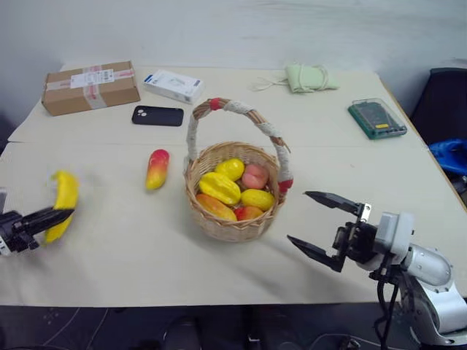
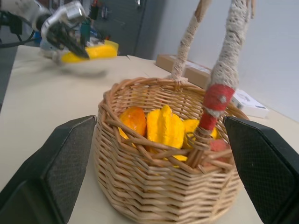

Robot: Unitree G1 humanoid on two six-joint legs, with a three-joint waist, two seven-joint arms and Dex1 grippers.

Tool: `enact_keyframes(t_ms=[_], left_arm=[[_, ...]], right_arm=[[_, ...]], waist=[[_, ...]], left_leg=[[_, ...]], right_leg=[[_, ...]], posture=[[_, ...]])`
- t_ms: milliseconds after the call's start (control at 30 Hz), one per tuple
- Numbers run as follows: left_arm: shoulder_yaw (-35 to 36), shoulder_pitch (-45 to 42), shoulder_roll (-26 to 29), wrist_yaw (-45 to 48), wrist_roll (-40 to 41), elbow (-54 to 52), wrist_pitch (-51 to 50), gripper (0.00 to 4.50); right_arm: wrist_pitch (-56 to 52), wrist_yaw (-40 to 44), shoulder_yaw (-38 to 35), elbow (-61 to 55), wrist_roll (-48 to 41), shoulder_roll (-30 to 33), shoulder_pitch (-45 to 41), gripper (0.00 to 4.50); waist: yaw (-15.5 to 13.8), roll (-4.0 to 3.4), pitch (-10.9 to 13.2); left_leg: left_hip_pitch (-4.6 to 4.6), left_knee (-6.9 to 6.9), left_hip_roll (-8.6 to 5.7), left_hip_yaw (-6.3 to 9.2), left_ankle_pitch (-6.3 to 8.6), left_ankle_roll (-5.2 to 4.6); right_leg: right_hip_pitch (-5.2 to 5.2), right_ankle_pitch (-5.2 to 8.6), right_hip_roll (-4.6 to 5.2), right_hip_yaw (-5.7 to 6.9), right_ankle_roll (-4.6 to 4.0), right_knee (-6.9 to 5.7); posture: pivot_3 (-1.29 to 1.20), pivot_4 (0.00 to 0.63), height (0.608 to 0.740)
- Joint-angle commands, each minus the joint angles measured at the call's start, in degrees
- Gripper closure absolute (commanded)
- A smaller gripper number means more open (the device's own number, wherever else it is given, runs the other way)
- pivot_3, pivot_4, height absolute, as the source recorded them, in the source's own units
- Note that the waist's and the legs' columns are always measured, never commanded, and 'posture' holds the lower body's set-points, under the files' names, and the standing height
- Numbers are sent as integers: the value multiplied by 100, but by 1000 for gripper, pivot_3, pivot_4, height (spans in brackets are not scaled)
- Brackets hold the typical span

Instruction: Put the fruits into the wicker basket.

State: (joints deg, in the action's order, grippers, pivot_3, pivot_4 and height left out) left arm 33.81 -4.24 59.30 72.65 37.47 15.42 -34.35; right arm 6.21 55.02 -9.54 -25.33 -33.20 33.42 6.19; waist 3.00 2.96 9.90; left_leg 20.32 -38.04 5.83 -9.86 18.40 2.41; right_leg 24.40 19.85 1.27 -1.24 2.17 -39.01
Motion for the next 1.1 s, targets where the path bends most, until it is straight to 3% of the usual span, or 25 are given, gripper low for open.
enact_keyframes(t_ms=[33,133,333,400,567,767,800,1000,1100], left_arm=[[-31,-34,19,156,671,-1510,-403,4035],[-417,-412,102,173,1124,-2392,-808,4035],[-1668,-1640,22,407,1576,-3078,-1242,4035],[-2329,-2089,-301,300,1413,-3215,-1231,4035],[-3429,-3238,-1340,-655,368,-2370,-1060,4035],[-3895,-3907,-2001,-936,-209,-1762,-902,4035],[-3904,-3898,-2000,-860,-214,-1792,-884,3290],[-3425,-3540,-1406,-262,-34,-2066,-753,1425],[-2593,-2946,-1019,79,418,-2208,-689,1425]], right_arm=[[-35,-184,-378,-232,-139,9,232,0],[-14,-64,-574,-268,-160,95,598,0],[193,-275,-880,-186,0,-86,881,0],[190,-407,-951,-323,1,-139,991,0],[109,-803,-973,-674,30,-326,1199,0],[75,-1034,-798,-903,166,-418,1277,0],[72,-1056,-770,-917,187,-429,1273,0],[63,-1096,-641,-839,222,-406,1080,0],[231,-1012,-666,-693,268,-382,789,0]], waist=[[5,-11,6],[-11,-12,7],[44,-21,10],[31,-30,13],[-13,-37,14],[33,-39,15],[33,-40,16],[53,-44,18],[65,-51,22]], left_leg=[[-3,1,-5,-1,-1,-4],[-4,2,-10,4,-3,-7],[-15,2,-29,1,-10,-7],[-17,1,-26,-2,-11,-1],[-14,-9,-12,3,-17,13],[-19,-7,-13,7,-16,18],[-18,-7,-13,7,-15,19],[-16,-8,-10,5,-19,25],[-21,-4,-10,5,-19,26]], right_leg=[[-4,-2,4,-4,3,0],[-10,-6,5,-6,10,1],[-19,-14,-5,-21,25,2],[-19,-14,-26,-38,26,3],[-19,-17,-64,-59,30,6],[-15,-18,-76,-83,32,3],[-11,-18,-78,-84,32,4],[1,-18,-79,-90,32,-9],[2,-17,-81,-95,30,-12]], posture=[[0,150,740],[0,150,740],[0,150,740],[0,150,740],[0,150,740],[0,150,740],[0,150,740],[0,150,740],[0,150,740]])
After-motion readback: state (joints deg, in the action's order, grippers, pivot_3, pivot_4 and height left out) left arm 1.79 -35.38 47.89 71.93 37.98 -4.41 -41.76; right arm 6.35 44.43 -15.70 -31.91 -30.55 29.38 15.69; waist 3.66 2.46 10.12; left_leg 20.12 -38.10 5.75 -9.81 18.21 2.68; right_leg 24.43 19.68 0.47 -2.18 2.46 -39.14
